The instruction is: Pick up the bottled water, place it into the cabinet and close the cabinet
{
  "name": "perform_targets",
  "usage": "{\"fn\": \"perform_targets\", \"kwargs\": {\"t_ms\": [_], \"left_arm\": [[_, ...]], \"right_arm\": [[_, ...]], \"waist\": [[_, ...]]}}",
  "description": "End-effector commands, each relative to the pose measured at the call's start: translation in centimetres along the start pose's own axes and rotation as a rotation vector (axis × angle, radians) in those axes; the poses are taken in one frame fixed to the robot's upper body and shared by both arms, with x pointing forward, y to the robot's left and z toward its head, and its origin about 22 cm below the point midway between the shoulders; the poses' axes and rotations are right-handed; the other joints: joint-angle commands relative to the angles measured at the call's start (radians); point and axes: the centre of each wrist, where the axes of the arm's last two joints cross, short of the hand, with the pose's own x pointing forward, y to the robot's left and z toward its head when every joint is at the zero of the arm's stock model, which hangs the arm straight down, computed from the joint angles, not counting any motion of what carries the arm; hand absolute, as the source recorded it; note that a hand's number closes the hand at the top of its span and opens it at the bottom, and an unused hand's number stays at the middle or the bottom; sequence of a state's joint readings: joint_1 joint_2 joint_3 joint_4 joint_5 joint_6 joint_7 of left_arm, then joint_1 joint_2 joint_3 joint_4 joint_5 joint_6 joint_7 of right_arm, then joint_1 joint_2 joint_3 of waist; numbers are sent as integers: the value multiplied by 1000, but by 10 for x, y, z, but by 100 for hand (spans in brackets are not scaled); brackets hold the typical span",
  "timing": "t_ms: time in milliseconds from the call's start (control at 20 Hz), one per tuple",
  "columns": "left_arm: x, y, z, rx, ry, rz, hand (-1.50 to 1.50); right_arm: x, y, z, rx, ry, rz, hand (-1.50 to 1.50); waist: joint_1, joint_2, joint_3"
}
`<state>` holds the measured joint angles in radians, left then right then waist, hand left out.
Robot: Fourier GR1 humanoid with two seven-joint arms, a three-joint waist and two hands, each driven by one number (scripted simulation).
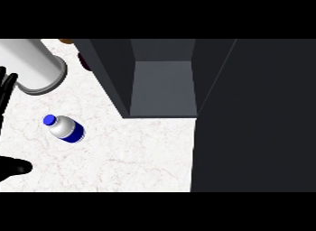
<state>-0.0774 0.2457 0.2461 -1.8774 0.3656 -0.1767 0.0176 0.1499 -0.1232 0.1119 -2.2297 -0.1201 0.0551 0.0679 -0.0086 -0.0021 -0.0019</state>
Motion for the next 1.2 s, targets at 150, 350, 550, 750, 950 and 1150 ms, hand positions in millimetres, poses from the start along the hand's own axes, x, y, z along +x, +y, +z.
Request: {"fn": "perform_targets", "kwargs": {"t_ms": [150, 350, 550, 750, 950, 1150], "left_arm": [[17, 51, 1, -9, 82, 80, -150], [27, 53, 0, 13, 132, 52, -150], [9, 76, 29, 15, 197, -21, -150], [-8, 52, 23, 53, 247, -50, -150], [-33, 68, 30, 64, 291, -24, -150], [-62, 74, 33, 62, 361, -17, -150]], "right_arm": [[37, 25, 40, 87, 34, -87, -150], [46, 26, 55, 90, 34, -86, -150], [59, 35, 60, 68, 45, -90, -150], [77, 36, 74, 86, 53, -66, -150], [65, 34, 85, 85, 36, -76, -150], [75, 32, 88, 105, 42, -59, -150]], "waist": [[2, -2, 2], [2, -1, 2], [2, 0, 1], [-8, 0, 1], [-11, -1, 2], [-16, 0, 1]]}}
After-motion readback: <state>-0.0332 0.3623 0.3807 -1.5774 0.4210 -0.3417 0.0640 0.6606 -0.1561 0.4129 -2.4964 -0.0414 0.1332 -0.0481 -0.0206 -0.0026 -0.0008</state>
